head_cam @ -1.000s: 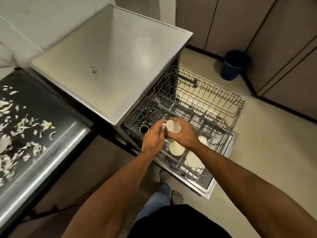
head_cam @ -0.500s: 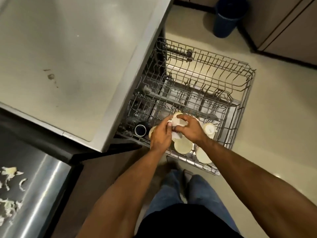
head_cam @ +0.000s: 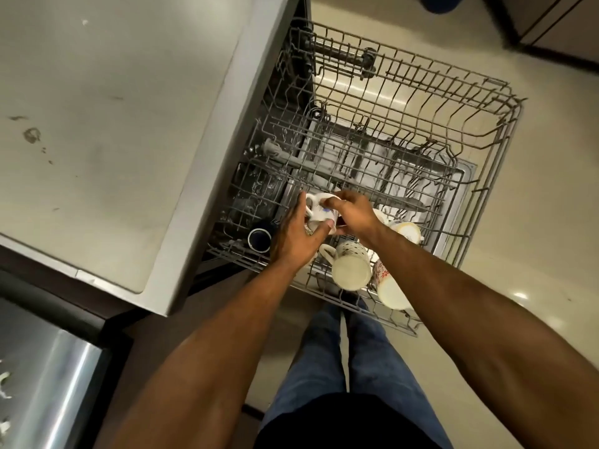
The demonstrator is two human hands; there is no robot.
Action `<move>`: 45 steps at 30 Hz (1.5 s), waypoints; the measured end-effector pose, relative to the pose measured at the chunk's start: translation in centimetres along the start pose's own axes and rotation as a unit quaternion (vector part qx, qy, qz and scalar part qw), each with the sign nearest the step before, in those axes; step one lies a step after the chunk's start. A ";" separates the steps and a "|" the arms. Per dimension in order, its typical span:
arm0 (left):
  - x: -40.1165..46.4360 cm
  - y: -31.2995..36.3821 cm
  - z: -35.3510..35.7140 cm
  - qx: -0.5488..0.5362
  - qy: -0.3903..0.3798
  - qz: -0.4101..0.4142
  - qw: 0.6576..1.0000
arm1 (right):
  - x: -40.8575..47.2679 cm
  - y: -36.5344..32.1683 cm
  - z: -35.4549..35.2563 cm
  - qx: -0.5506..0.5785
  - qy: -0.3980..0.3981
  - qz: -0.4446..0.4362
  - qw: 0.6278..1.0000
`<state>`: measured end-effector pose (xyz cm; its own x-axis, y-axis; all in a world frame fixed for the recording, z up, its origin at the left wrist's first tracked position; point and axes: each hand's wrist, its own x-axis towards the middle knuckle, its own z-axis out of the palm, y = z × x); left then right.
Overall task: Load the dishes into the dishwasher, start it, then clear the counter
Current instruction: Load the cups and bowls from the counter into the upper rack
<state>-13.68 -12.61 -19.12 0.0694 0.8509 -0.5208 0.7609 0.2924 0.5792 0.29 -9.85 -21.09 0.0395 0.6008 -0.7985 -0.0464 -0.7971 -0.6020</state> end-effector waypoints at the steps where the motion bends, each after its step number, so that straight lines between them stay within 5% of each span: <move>1: 0.3 0.2 0.1 0.019 -0.003 -0.003 1.000 | 0.2 -0.3 0.0 0.004 0.001 0.008 1.000; 9: 2.3 1.6 1.2 0.079 0.052 -0.043 0.995 | 1.5 -1.9 0.4 -0.031 0.006 0.030 0.999; 13: 3.2 2.2 1.0 0.068 0.068 -0.069 0.993 | 2.3 -1.6 0.0 -0.155 0.057 -0.053 0.985; 18: 4.5 2.5 1.0 0.121 0.074 -0.109 0.984 | 2.1 0.4 -1.6 -0.404 0.120 -0.190 0.887; 23: 6.1 1.9 1.8 0.150 0.054 -0.140 0.977 | 2.6 3.0 -3.3 -0.534 0.044 -0.196 0.821; 37: 8.8 1.4 2.6 0.249 -0.046 -0.111 0.961 | 3.3 4.4 -4.0 -0.577 0.020 -0.236 0.782; 45: 9.1 0.4 2.7 0.266 -0.036 -0.101 0.958 | 2.9 4.4 -4.2 -0.597 0.015 -0.240 0.765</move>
<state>-10.97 -5.91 -25.35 -0.0837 0.7627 -0.6414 0.9832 0.1679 0.0714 4.36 -11.82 -26.04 -0.2097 0.8542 -0.4757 0.9256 0.0166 -0.3782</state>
